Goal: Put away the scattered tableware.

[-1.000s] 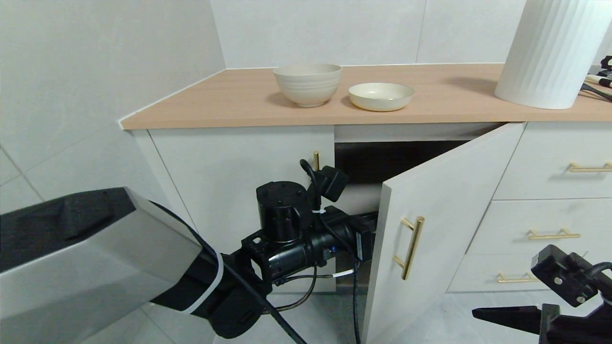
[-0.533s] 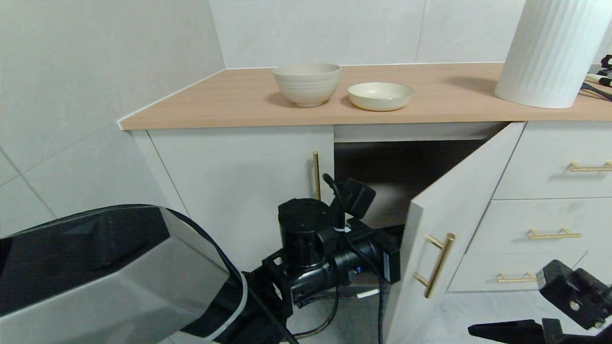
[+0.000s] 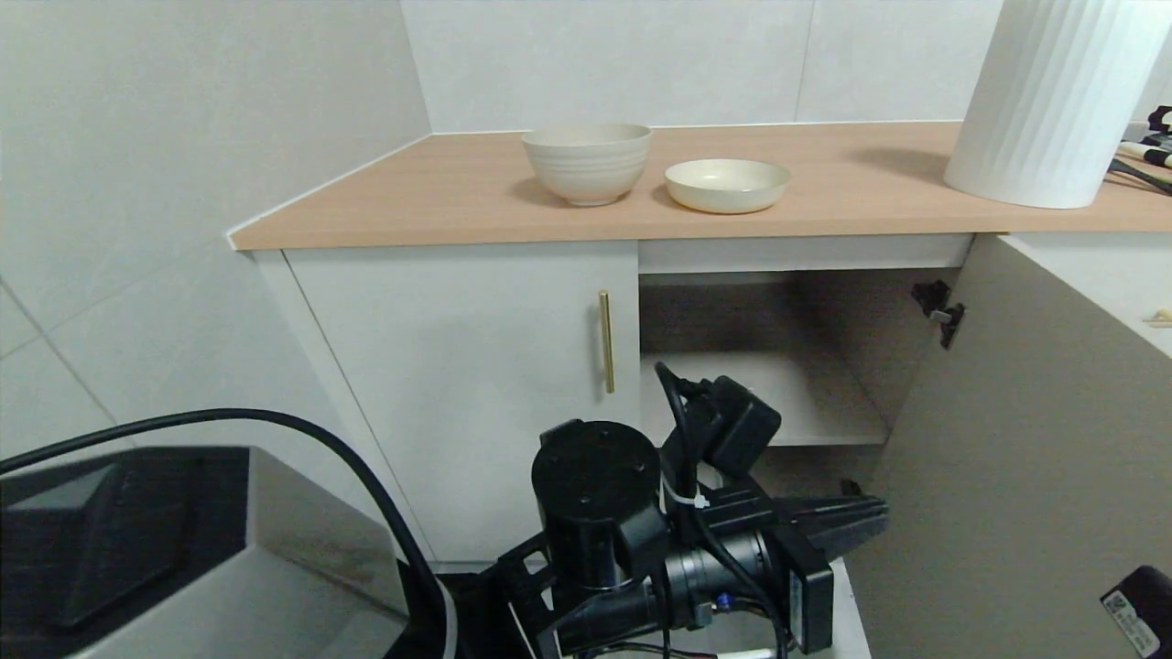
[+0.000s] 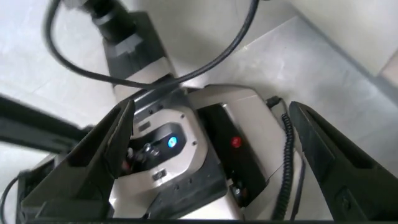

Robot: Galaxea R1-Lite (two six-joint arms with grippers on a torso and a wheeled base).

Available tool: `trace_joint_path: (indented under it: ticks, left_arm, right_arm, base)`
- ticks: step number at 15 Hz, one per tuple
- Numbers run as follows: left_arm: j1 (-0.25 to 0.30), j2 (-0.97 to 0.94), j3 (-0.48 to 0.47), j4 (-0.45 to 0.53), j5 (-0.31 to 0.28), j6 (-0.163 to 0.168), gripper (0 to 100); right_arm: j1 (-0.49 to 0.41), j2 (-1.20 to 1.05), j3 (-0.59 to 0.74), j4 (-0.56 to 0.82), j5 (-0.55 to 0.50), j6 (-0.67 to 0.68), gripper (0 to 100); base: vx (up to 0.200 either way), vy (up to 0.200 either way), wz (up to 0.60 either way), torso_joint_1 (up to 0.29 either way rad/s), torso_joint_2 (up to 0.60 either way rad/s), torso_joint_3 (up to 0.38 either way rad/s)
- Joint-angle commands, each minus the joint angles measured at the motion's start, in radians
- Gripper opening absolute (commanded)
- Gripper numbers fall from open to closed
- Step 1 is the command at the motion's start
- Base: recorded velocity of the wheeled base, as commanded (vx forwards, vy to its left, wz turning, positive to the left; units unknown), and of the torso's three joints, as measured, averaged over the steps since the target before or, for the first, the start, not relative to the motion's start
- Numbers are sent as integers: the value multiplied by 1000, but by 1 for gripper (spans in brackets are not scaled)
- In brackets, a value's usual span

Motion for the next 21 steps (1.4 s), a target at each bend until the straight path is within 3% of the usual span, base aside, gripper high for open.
trace_joint_path:
  ticks: [1, 2, 4, 5, 7, 11, 12, 17, 19, 21]
  left_arm:
    - [43, 5, 2, 3, 5, 1, 0]
    - [82, -7, 17, 20, 8, 15, 0]
    - [163, -119, 66, 190, 34, 129, 0]
    - [188, -175, 75, 270, 100, 165, 0]
    - [243, -268, 94, 365, 203, 190, 0]
    - [373, -428, 183, 393, 209, 188, 0]
    - [396, -477, 209, 419, 210, 188, 100]
    - [522, -722, 298, 589, 221, 178, 100]
    - [537, -892, 218, 923, 240, 158, 100]
    - [539, -925, 180, 1035, 236, 156, 100]
  right_arm:
    - [-11, 2, -11, -3, -7, 3, 100]
    - [-47, 27, -40, -1, -27, 9, 100]
    - [-110, 85, -87, -4, -77, 65, 100]
    - [-110, 91, -103, -4, -93, 118, 100]
    - [-111, 100, -124, -3, -122, 142, 100]
    - [-113, 189, -185, -6, -261, 134, 100]
    - [-114, 212, -218, -10, -263, 118, 100]
    - [-168, 343, -432, -7, -278, 87, 100]
    - [-208, 407, -495, 7, -307, 88, 100]
    - [-209, 412, -491, 8, -366, 88, 100]
  base:
    - [0, 0, 0, 0, 0, 0]
    - [0, 0, 0, 0, 0, 0]
    - [0, 0, 0, 0, 0, 0]
    - [0, 0, 0, 0, 0, 0]
    - [0, 0, 0, 0, 0, 0]
    - [0, 0, 0, 0, 0, 0]
    - [0, 0, 0, 0, 0, 0]
    - [0, 0, 0, 0, 0, 0]
    - [0, 0, 0, 0, 0, 0]
    - [0, 0, 0, 0, 0, 0]
